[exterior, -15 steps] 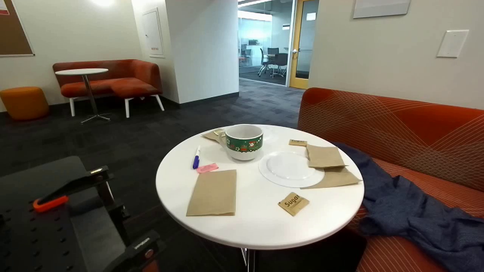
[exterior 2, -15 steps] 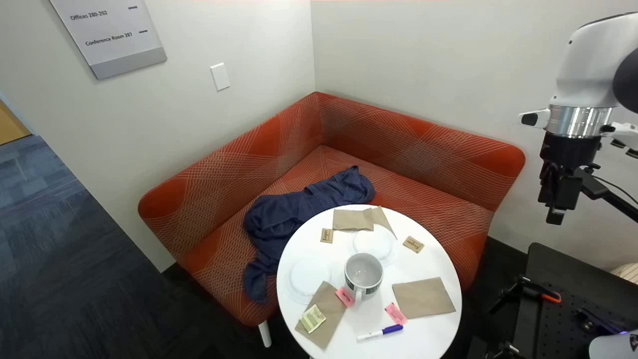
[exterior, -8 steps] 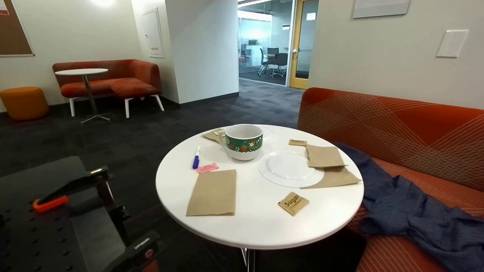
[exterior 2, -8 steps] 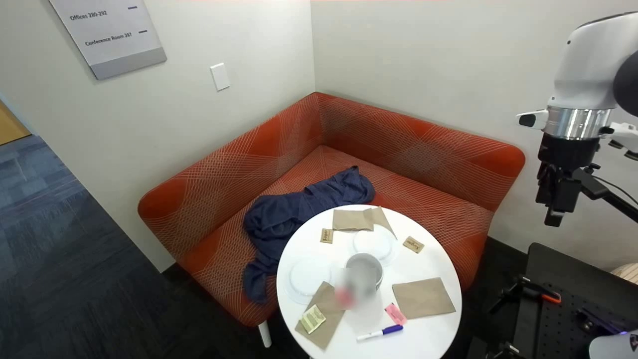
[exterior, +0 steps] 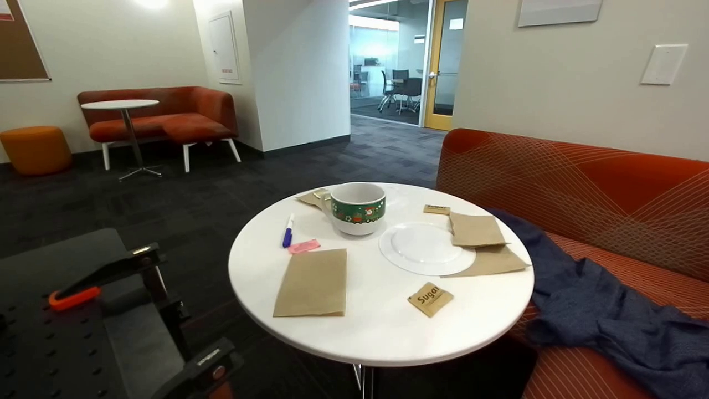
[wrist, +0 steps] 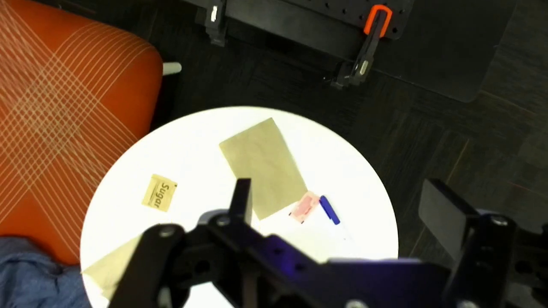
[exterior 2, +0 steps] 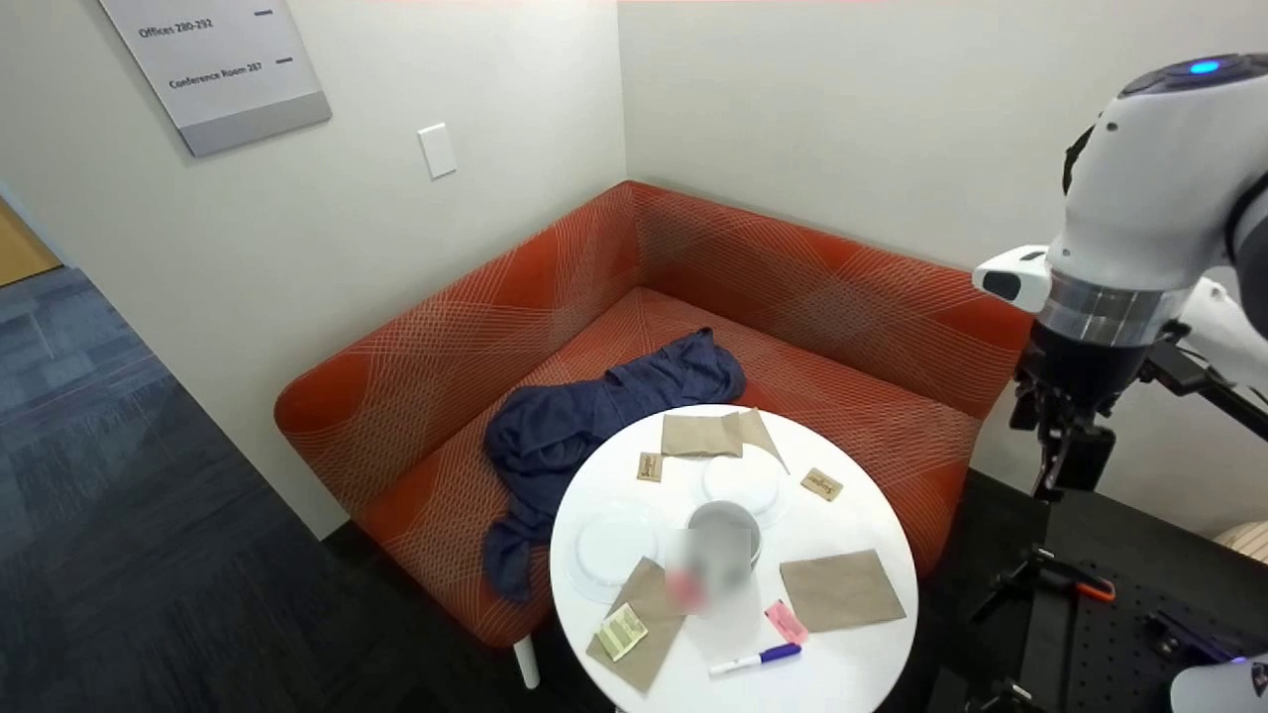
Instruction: Place the marker in the mug
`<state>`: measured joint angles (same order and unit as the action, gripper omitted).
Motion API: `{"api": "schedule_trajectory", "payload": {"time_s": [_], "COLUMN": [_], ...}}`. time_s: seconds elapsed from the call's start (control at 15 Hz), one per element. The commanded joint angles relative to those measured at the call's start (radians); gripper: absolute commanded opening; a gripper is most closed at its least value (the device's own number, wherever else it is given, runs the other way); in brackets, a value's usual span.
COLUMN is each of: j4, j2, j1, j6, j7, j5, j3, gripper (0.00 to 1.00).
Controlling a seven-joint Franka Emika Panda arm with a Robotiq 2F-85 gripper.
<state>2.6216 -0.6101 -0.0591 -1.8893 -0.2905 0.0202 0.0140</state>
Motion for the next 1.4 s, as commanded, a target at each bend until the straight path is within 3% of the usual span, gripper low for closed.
{"api": "schedule_trajectory", "payload": {"time_s": [0.0,0.33,0.73,1.33], "j4": [0.027,0.041,0.002,-0.015], "j2": [0.051,0.176,0.399,0.678], "j1": [-0.058,-0.113,-0.124,-0.114], "j6": [-0.149,-0.374,-0.581,-0.861], "j7": [0.08,0.124,0.091,0.165], "j5": [-0.003,-0.016,-0.059,-0.296], "j3": [-0.076,-0.142,-0.159,-0.179], "gripper": [1.0,1.0,1.0,1.0]}}
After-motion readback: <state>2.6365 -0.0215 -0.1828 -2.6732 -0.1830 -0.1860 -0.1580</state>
